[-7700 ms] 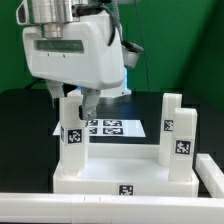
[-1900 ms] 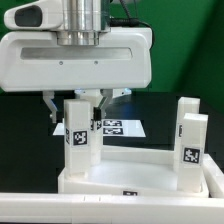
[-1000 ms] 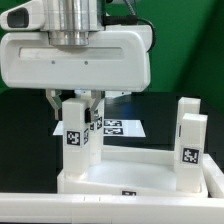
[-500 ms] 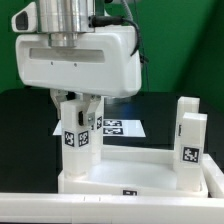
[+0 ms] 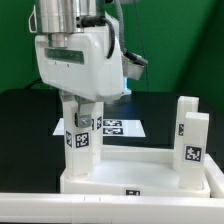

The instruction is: Assemble desk

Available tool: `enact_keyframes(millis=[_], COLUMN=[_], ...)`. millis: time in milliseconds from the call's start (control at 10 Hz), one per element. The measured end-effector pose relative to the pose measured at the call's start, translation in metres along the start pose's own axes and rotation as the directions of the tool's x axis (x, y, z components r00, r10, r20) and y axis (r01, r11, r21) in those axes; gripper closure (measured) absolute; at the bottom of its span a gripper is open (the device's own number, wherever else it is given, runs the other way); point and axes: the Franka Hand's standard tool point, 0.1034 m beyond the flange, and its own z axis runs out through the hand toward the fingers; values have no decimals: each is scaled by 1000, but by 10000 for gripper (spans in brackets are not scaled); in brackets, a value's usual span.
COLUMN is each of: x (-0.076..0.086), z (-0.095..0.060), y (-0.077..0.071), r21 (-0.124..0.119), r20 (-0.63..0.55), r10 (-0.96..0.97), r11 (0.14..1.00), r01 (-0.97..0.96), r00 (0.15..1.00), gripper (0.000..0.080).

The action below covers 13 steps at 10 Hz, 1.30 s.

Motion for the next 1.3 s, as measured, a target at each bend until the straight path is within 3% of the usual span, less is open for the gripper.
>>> enact_keyframes(millis=[200, 300, 400, 700, 1000, 1300], x=[0, -1, -2, -6, -6, -6], z=[0, 0, 0, 1, 1, 2], y=[0, 0, 0, -2, -3, -2], r21=[0, 0, -1, -8, -12, -27], r20=[0, 0, 2, 2, 4, 9], r10=[-7, -76, -100, -390, -684, -833], r11=[1000, 997, 995, 921, 730, 553], r01=[7, 76, 100, 390, 684, 832], r00=[1000, 997, 995, 921, 730, 554], gripper=[509, 333, 215, 153, 151, 151])
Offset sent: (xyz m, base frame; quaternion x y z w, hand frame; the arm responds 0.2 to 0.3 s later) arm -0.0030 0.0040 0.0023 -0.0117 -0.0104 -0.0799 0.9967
